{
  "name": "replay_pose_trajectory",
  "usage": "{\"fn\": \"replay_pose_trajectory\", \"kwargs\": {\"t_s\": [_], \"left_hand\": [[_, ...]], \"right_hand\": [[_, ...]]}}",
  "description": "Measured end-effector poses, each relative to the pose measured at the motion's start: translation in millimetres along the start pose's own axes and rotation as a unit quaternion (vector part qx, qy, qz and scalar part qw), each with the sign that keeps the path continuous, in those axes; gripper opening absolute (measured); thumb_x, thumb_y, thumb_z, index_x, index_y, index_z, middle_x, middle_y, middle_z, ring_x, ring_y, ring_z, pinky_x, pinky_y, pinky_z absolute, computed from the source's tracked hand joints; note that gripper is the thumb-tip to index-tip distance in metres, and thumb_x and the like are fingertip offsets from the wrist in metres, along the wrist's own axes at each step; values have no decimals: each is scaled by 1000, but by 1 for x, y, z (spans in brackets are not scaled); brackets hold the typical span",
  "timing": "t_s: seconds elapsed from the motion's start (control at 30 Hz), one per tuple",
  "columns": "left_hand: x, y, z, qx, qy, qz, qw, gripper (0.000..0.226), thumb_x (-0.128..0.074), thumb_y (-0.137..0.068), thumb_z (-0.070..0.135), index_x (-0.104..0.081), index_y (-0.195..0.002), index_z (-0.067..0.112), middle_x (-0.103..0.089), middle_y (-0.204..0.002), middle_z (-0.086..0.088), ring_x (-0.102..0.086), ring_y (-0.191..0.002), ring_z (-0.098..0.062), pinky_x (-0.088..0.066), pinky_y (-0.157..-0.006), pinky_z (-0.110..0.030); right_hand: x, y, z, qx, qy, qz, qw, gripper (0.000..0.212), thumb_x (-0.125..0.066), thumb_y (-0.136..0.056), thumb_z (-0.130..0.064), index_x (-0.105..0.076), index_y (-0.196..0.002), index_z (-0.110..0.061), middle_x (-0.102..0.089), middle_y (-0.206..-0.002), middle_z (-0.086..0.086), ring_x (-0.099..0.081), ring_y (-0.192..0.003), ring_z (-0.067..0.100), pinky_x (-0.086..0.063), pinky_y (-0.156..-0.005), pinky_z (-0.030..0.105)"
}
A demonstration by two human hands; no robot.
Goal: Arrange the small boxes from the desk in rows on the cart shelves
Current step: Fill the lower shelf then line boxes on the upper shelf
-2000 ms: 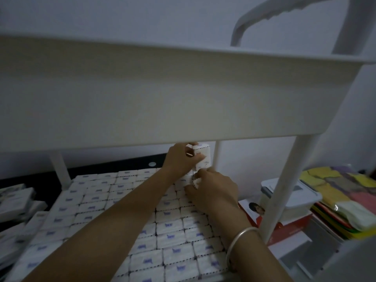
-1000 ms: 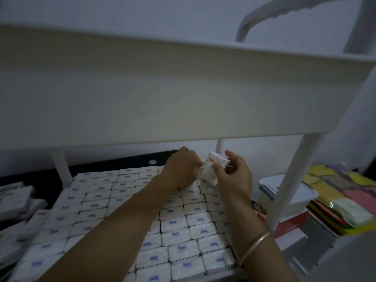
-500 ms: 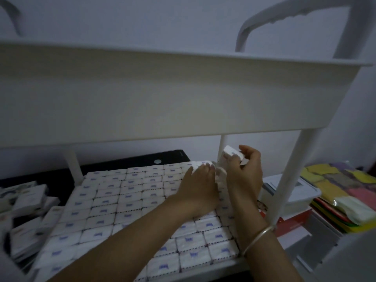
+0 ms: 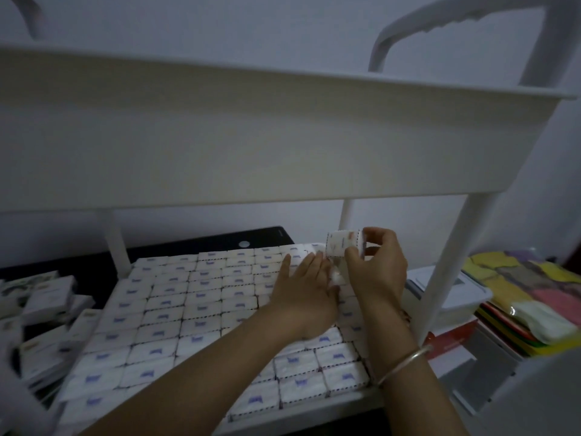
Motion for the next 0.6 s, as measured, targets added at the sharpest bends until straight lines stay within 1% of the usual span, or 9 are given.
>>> {"fn": "replay_pose_trajectory", "kwargs": {"t_s": [0.07, 0.13, 0.2, 0.3, 0.4, 0.47, 0.5, 0.53, 0.6], "left_hand": [[-2, 0, -1, 3, -1, 1, 1000, 59, -8, -104, 40, 5, -155, 15, 12, -163, 0, 15, -148, -12, 10, -119, -49], [-4, -2, -2, 5, 2, 2, 1000, 59, -8, -103, 41, 6, -155, 14, 13, -162, 0, 15, -148, -12, 11, -119, -49], [-5, -3, -2, 4, 0, 5, 1000, 60, -7, -103, 41, 7, -155, 13, 14, -162, 0, 15, -148, -13, 11, -119, -49], [-5, -3, -2, 3, -2, 12, 1000, 60, -8, -103, 41, 7, -155, 14, 13, -162, 0, 15, -148, -13, 10, -119, -49], [-3, -3, -2, -5, 7, 33, 999, 59, -12, -103, 40, 1, -156, 14, 6, -163, -1, 9, -149, -13, 7, -120, -47], [5, -1, -2, -14, 21, 60, 998, 56, -20, -103, 35, -14, -155, 13, -8, -163, -3, -4, -150, -15, 2, -121, -44], [9, 5, -3, -17, 43, 66, 997, 53, -24, -103, 32, -24, -152, 13, -18, -161, -4, -13, -148, -17, -3, -122, -42], [14, 16, -4, -19, 72, 75, 994, 48, -29, -102, 27, -37, -147, 14, -31, -156, -5, -25, -144, -19, -12, -121, -42], [26, 54, -9, -28, 137, 132, 981, 37, -37, -98, 19, -62, -126, 15, -58, -132, -5, -51, -121, -21, -37, -109, -40]], "right_hand": [[9, -1, -7, 28, 20, 49, 998, 30, -67, -84, -17, -62, -114, -18, -63, -111, 1, -58, -97, 16, -51, -85, 35], [8, -1, -10, 37, 70, 43, 996, 31, -66, -86, -19, -65, -116, -17, -63, -114, 4, -58, -104, 23, -48, -90, 37], [-4, -1, -8, 28, 142, -29, 989, 32, -64, -88, -19, -66, -120, -17, -63, -118, 6, -57, -108, 24, -43, -91, 33], [-21, 3, 2, -9, 212, -148, 966, 33, -63, -91, -22, -64, -124, -17, -64, -122, 6, -59, -111, 24, -44, -93, 30], [-25, 6, 6, -41, 261, -173, 949, 25, -57, -95, -26, -69, -115, -16, -66, -115, 8, -61, -105, 24, -44, -83, 27], [-25, 6, 1, -41, 320, -165, 932, 30, -50, -97, -33, -70, -110, -15, -61, -117, 12, -55, -106, 26, -40, -79, 29], [-24, 8, -2, -35, 346, -171, 922, 33, -47, -97, -35, -68, -112, -15, -56, -121, 13, -51, -111, 27, -40, -83, 31], [-24, 12, -7, -25, 361, -186, 913, 34, -46, -98, -34, -65, -117, -15, -52, -127, 12, -47, -117, 28, -39, -89, 33], [-23, 25, -22, 35, 350, -218, 910, 36, -46, -98, -32, -57, -130, -20, -49, -137, 7, -38, -126, 27, -37, -98, 35]]}}
Point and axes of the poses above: each hand's wrist, its own y-axis away from the middle knuckle, its own x-axis out of the back of the hand, z = x × y, the point moved 8 cm from there along -y, towards the middle knuckle
